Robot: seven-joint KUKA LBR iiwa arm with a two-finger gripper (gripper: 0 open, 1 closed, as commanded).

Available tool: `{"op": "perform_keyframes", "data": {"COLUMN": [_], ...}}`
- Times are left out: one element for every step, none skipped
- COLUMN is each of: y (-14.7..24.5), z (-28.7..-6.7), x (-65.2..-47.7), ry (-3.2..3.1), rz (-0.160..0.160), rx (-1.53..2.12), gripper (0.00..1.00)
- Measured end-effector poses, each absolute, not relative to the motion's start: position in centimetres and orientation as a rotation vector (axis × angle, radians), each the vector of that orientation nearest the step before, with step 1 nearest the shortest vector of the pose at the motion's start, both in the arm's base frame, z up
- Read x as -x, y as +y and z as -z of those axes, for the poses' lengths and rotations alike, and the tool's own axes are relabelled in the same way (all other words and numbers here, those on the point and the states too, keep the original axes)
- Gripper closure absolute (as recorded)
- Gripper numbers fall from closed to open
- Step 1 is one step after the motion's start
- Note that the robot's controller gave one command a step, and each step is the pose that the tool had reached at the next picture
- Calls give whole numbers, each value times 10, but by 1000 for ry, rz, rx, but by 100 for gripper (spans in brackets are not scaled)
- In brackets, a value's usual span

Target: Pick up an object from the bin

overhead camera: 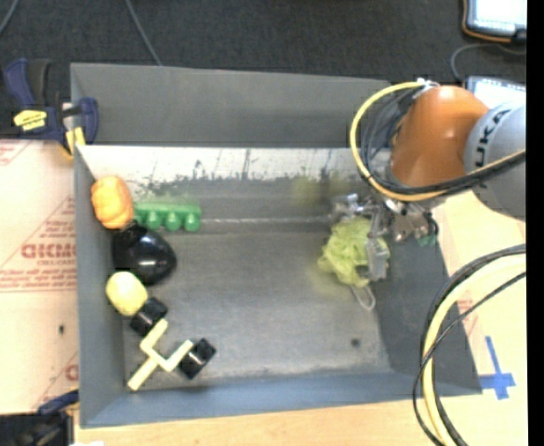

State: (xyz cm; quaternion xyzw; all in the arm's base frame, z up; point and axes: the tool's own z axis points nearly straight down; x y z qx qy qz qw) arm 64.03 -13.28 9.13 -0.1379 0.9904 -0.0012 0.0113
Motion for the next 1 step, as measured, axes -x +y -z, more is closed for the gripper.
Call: {"op": "perform_keyframes", "data": {"y": [-140], "z": [-73], "x": [-633], "ry": [3091], "rz": [4], "rx": [432], "gripper": [100]}}
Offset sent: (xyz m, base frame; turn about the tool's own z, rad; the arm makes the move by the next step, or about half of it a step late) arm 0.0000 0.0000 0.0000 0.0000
